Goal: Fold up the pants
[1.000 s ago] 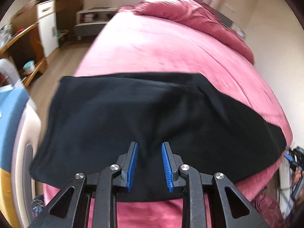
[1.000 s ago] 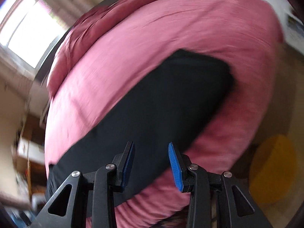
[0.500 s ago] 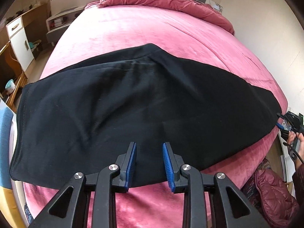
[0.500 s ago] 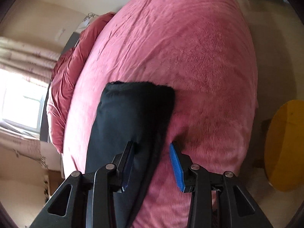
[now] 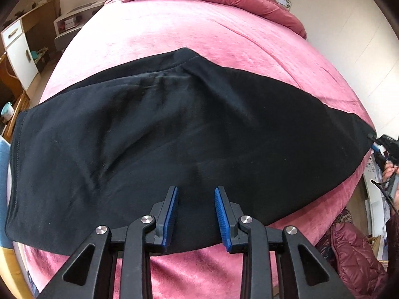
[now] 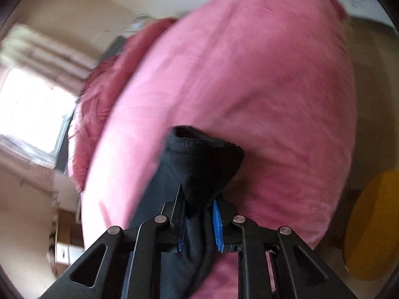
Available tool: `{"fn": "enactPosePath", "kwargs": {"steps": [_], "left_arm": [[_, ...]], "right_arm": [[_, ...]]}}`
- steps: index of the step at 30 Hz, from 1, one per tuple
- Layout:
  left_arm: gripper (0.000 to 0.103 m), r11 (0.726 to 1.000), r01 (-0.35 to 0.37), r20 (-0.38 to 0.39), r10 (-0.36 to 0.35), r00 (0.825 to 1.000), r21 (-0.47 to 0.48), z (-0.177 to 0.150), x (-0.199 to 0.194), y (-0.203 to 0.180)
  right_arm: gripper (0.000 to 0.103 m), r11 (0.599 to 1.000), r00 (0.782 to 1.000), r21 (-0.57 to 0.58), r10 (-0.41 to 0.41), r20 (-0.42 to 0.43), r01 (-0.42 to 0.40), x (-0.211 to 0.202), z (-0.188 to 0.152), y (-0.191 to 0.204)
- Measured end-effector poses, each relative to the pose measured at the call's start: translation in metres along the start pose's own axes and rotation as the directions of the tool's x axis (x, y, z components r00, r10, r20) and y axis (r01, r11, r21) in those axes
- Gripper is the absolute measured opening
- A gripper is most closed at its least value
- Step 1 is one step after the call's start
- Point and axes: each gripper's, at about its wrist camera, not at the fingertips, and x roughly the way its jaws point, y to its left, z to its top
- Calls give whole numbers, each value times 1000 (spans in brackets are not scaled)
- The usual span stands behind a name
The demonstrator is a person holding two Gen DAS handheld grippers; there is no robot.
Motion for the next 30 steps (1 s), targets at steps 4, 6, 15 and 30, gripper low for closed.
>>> {"fn": "enactPosePath", "kwargs": {"steps": [4,6,15,30], "left_arm": [[31,1000,11,1,-11,1000,-5,9,7,-3],[31,1000,24,6,-24,1000,-8,9,6,-4],[31,1000,15,38,-15,999,-8,9,-15,3],[31,998,17,56,-13,998,-61,0,-25,22]], "right_arm": [[18,981,994,-165,98,-40,-104,-23,-11,60],[18,961,991,-242,118,-69,-131,-27,-23,86],[17,831,944,-479,154,-292,-284,-6,-122,195],[17,654,847,-671,-87,-525,-349,69,-286,242]]}}
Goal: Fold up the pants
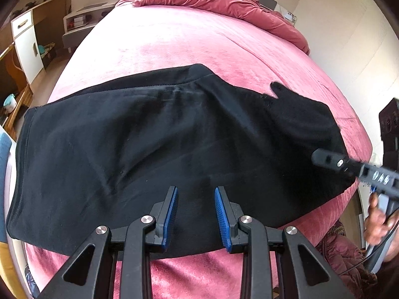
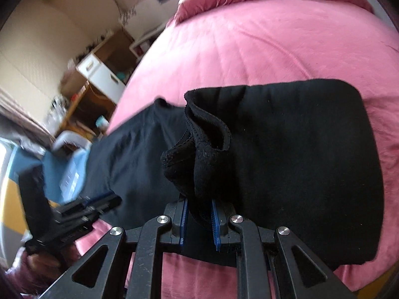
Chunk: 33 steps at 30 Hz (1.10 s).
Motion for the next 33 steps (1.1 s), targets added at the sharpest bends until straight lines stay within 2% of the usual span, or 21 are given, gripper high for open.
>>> {"fn": "enactPosePath", "kwargs": {"steps": [11,13,15,17,20,22,23,24,25,26,28,30,33], "left_arm": [[31,999,44,-18,-44,999,-16,3,9,-1],[31,996,82,-35,-84,996,-37,5,12,-1],[31,984,148,-61,-154,986,-94,8,18,3],[31,959,227,-81,-243,967,-172,12,24,8],[32,883,364,-99,-407,908,-296,19,35,13],[48,835,424,-84,-478,874,-350,28,40,13],[61,809,454,-71,-513,855,-374,33,43,11],[68,788,475,-63,-538,840,-391,37,45,10],[69,770,493,-61,-561,825,-405,41,49,7],[69,758,502,-67,-576,815,-416,45,54,4],[70,764,486,-91,-570,817,-425,51,64,-6],[70,766,483,-124,-577,807,-423,58,76,-18],[70,772,478,-160,-581,798,-419,67,91,-36]], "right_arm": [[17,976,987,-164,-150,-50,140,24,-6,14],[17,971,985,-183,-165,-51,153,27,-3,14],[17,967,984,-197,-171,-47,159,29,-3,17],[17,966,984,-202,-172,-40,160,35,-5,23],[17,973,989,-185,-144,-26,136,29,-7,19],[17,980,993,-162,-119,-23,113,27,-8,13],[18,983,994,-153,-105,-20,101,25,-10,11],[19,987,997,-139,-82,-17,78,24,-10,8],[20,990,998,-127,-60,-17,58,23,-10,5],[20,993,999,-111,-42,-13,41,21,-10,1],[20,994,1000,-108,-22,-5,21,19,-11,-2],[27,994,1000,-109,-3,-4,3,17,-12,-4],[43,992,998,-111,66,-19,-67,8,-16,-5]]}}
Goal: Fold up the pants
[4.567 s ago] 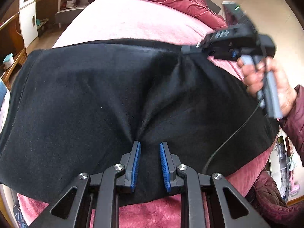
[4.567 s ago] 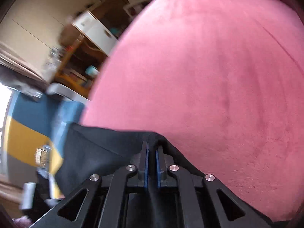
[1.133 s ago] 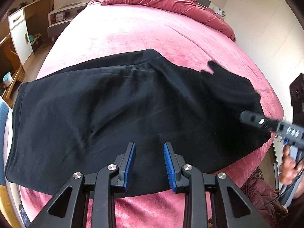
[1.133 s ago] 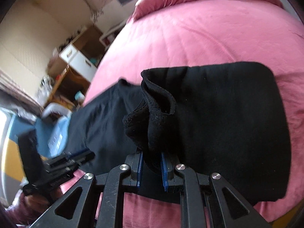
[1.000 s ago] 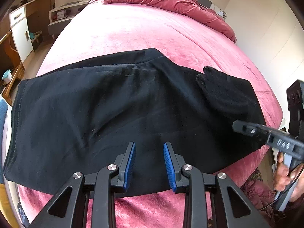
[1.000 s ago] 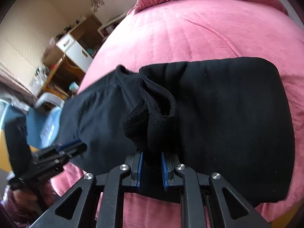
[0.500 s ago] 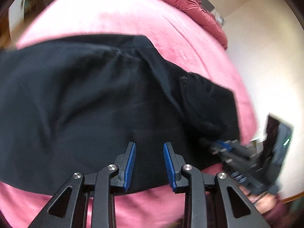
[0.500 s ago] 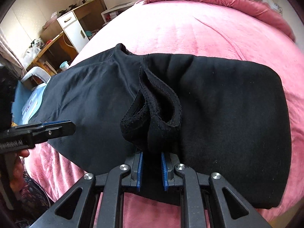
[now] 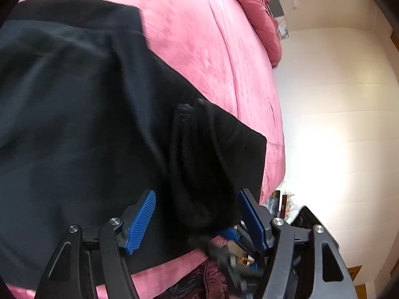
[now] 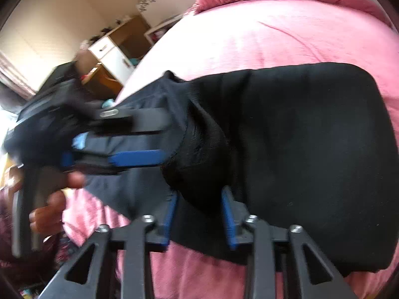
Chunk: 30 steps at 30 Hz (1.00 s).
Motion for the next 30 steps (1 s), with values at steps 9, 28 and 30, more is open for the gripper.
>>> {"fn": "enactPosePath", "kwargs": {"steps": [9,28,30], "left_arm": [[71,994,-111,-94,112,989,21,16,46,-17],[21,933,35,49,-56,997,358,9,8,-162],[20,922,54,58,-82,995,383,7,1,-175]], "right_arm": [[50,996,998,79,-38,57,33,-72,-26,-35],[80,912,958,318,-284,31,260,-102,-79,-88],[80,905,953,321,-302,22,279,-89,-72,-88]]}}
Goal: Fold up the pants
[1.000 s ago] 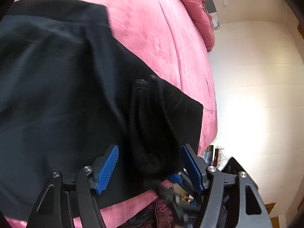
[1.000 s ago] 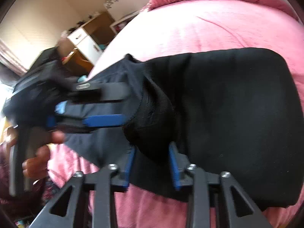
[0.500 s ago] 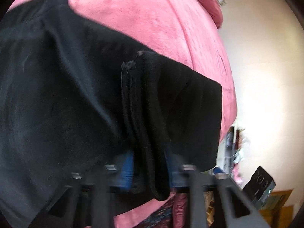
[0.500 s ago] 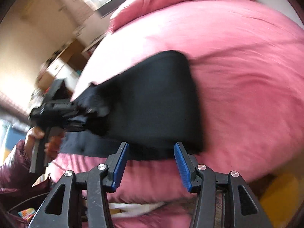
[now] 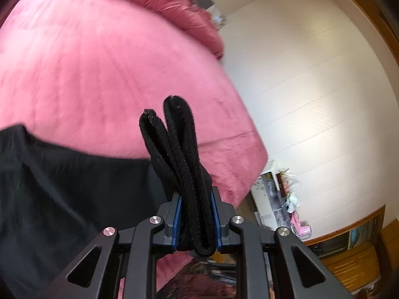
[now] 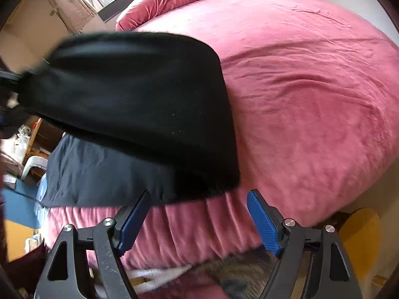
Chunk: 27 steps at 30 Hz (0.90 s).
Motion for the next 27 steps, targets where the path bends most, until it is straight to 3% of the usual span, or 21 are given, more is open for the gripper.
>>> {"fn": "enactPosePath", "kwargs": {"steps": [3,6,8,12,15,19,21,23,27], "left_arm": [[19,999,20,31,-21,999,32,4,-4,-13],[19,998,15,71,-19,997,54,0,-22,-10],[18,999,11,82,-15,997,46,-6,-33,3],[17,998,-61,47,63,997,-33,-37,-37,55],[17,983,-101,-2,102,995,-155,-71,-27,110],[16,957,-155,-58,145,988,-244,-105,-9,151],[14,948,-187,-75,173,982,-256,-115,2,163],[14,945,-162,-60,151,987,-283,-117,4,167],[14,957,-221,-61,213,975,-187,-118,-1,156]], "right_arm": [[79,997,997,54,-61,36,59,11,8,1],[69,975,996,221,-51,69,34,12,11,-20],[68,972,995,227,-72,69,55,13,9,-25],[66,981,988,133,-150,45,143,22,7,-12],[65,977,982,98,-190,21,187,30,6,-6],[66,976,977,49,-215,5,214,36,6,3],[66,973,974,28,-228,-2,227,38,7,6],[66,971,971,-4,-238,-7,238,39,8,10],[66,960,967,-147,-248,-52,238,30,8,24]]}}
